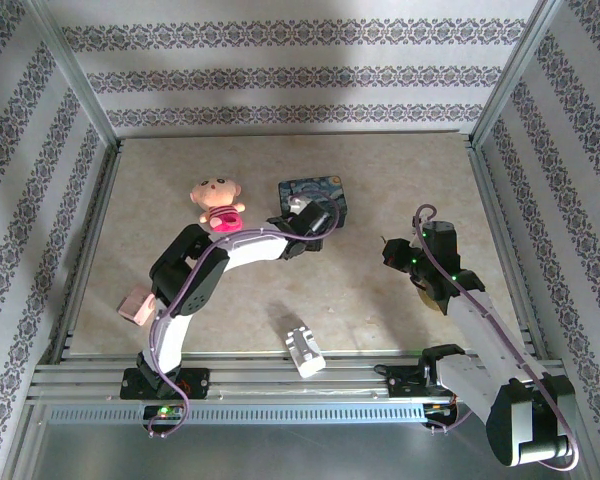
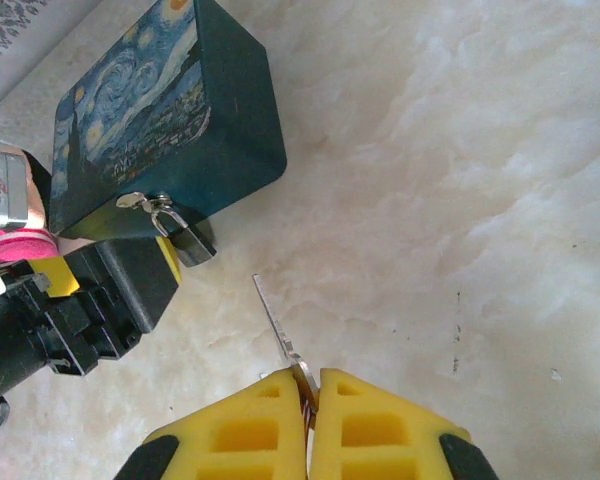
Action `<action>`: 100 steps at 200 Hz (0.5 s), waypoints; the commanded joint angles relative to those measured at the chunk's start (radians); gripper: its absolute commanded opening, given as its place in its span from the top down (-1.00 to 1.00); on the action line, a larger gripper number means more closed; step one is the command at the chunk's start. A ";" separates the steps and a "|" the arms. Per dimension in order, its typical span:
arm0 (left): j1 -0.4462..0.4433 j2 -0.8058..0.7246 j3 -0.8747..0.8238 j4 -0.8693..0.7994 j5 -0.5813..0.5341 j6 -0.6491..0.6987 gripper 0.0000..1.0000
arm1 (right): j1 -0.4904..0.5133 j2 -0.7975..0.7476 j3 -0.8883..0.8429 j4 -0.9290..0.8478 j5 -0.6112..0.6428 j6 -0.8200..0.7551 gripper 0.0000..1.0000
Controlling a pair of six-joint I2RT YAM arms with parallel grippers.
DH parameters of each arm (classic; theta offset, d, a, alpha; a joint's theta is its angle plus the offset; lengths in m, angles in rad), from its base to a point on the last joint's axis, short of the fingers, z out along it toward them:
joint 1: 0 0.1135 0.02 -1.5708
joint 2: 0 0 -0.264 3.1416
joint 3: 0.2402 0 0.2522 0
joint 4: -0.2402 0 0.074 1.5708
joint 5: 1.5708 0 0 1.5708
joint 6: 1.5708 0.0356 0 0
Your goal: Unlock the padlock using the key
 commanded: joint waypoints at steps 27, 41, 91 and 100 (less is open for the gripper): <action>0.018 -0.063 -0.034 -0.005 0.039 0.002 -0.62 | -0.010 -0.007 -0.012 0.022 -0.012 0.006 1.00; 0.018 -0.076 -0.035 -0.002 0.088 -0.014 -0.62 | -0.011 -0.008 -0.008 0.021 -0.011 0.005 1.00; 0.016 -0.027 0.105 -0.153 0.171 -0.093 -0.64 | -0.010 -0.020 -0.012 0.022 -0.006 0.008 1.00; 0.017 -0.004 0.161 -0.206 0.189 -0.076 -0.64 | -0.012 -0.021 -0.009 0.020 -0.007 0.008 1.00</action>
